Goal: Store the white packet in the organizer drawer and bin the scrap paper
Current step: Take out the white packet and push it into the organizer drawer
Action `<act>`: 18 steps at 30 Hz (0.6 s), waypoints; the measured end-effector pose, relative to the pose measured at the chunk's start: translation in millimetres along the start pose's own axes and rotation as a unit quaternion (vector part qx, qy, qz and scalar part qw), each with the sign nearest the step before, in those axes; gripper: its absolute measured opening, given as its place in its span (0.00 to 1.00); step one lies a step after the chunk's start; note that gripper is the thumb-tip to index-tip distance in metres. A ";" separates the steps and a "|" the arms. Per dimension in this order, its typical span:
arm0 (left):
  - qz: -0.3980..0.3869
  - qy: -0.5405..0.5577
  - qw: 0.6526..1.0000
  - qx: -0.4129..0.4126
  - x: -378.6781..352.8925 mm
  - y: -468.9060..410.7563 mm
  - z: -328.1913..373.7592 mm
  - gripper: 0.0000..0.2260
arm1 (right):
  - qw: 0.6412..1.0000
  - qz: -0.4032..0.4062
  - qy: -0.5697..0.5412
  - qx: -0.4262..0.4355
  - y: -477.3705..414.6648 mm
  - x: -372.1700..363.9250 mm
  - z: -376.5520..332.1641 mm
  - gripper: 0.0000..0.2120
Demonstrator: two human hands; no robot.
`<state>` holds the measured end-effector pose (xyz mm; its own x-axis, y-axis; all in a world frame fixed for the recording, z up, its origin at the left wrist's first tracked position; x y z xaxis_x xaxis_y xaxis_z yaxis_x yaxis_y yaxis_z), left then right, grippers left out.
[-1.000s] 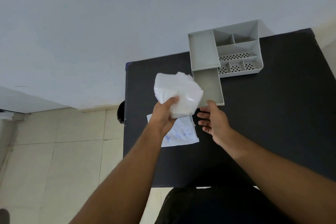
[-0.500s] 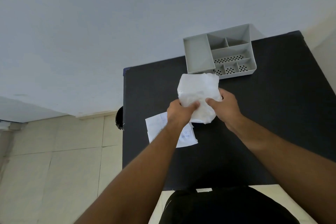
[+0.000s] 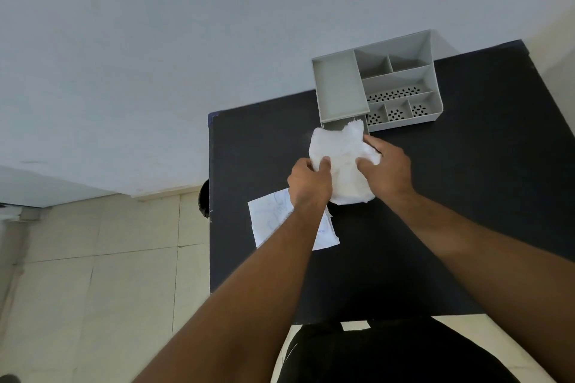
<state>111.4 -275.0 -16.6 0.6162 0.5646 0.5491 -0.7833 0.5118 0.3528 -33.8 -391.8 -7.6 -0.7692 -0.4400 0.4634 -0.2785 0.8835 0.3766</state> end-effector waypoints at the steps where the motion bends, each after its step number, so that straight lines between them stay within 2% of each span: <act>1: 0.007 -0.013 1.000 -0.003 1.2 -1.6 1.1 0.11 | 1.000 0.001 -0.001 0.000 -0.4 -0.9 1.8 0.25; 9: 0.023 -0.059 0.997 -0.031 -10.3 -15.2 19.8 0.07 | 0.999 0.050 0.014 0.012 -13.5 -2.0 5.8 0.23; 18: 0.016 -0.057 0.994 -0.096 -29.3 -16.9 32.5 0.06 | 0.996 0.084 0.035 -0.003 -22.0 0.8 20.3 0.18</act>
<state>103.9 -321.2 -14.1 0.5695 0.5111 0.6438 -0.7655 0.6152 0.1887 -40.0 -408.3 -31.8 -0.7630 -0.2955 0.5749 -0.1455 0.9451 0.2926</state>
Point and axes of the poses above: each hand's wrist, its own y-axis away from the middle knuckle, its own x-axis out of the back of the hand, z = x × y, the point moved 7 cm from there along -y, towards the middle knuckle, and after that the axes turned 10 degrees about -x, right-handed, at the moved point
